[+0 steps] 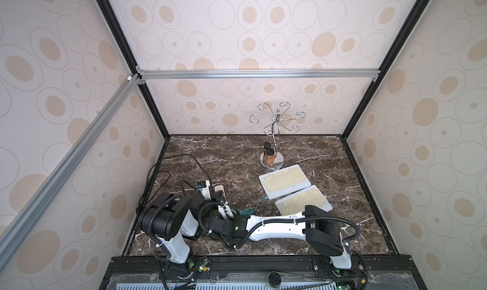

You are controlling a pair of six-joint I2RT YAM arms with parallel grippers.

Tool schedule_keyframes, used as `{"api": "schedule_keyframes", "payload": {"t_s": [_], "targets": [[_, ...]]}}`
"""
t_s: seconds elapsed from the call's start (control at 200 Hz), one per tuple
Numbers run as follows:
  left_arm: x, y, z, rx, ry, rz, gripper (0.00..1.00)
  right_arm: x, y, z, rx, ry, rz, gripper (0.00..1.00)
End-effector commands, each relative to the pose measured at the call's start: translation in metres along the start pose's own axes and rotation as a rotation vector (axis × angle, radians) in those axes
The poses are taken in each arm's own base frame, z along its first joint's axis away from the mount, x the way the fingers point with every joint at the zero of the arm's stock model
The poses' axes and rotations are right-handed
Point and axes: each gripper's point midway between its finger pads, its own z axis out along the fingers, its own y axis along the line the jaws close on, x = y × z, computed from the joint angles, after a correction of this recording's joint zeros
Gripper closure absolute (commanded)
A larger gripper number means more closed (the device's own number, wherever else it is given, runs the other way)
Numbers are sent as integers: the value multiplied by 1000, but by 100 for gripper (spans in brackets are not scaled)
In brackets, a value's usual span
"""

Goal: Unplug the wireless keyboard
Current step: Remove the plug from the socket.

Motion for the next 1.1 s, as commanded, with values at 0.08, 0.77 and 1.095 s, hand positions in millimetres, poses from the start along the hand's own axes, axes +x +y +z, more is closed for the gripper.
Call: {"api": "schedule_keyframes", "payload": {"t_s": [0.08, 0.77, 1.095], "targets": [[52, 25, -8, -88, 188, -34, 100, -21, 4, -11, -84, -125, 107, 100], [51, 24, -8, -85, 189, -35, 100, -31, 17, -24, -154, -153, 103, 100], [51, 24, -8, -84, 189, -35, 100, -29, 7, -23, -186, -118, 142, 100]]}}
